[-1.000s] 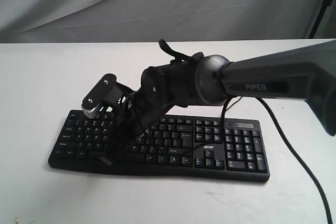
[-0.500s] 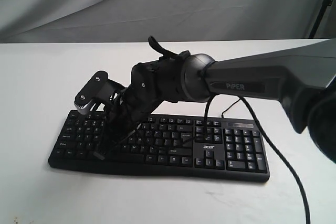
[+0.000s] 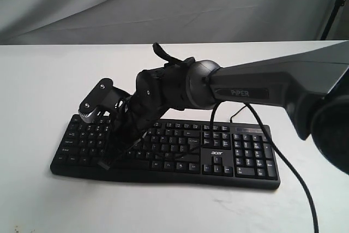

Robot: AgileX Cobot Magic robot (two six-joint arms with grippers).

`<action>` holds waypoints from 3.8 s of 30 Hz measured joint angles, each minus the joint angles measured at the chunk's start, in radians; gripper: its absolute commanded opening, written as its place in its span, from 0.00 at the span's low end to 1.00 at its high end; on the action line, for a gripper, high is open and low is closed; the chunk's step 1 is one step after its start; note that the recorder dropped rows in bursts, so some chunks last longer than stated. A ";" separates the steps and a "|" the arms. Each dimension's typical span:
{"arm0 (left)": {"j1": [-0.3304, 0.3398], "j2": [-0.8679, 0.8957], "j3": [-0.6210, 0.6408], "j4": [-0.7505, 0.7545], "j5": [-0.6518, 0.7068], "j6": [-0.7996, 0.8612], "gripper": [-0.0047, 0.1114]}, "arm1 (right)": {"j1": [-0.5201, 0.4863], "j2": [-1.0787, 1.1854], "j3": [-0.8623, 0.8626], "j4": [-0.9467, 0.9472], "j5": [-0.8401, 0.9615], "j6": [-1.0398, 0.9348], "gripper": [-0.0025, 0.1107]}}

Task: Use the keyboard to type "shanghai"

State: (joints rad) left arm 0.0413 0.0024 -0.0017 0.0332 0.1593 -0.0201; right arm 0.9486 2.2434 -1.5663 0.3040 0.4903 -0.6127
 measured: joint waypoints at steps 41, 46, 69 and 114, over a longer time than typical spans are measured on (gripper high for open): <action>0.000 0.000 0.000 0.000 0.000 0.000 0.04 | -0.014 -0.035 0.025 -0.037 0.042 0.040 0.02; 0.000 0.000 0.000 0.000 0.000 0.000 0.04 | 0.002 -0.029 -0.080 -0.059 0.065 0.040 0.02; 0.000 0.000 0.000 0.000 0.000 0.000 0.04 | 0.069 0.243 -0.588 -0.072 0.330 0.040 0.02; 0.000 0.000 0.000 0.000 0.000 0.000 0.04 | -0.094 -0.178 0.164 -0.027 0.023 0.009 0.02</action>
State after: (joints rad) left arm 0.0413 0.0024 -0.0017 0.0332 0.1593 -0.0201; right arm 0.8547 2.0651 -1.4025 0.2772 0.5132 -0.6034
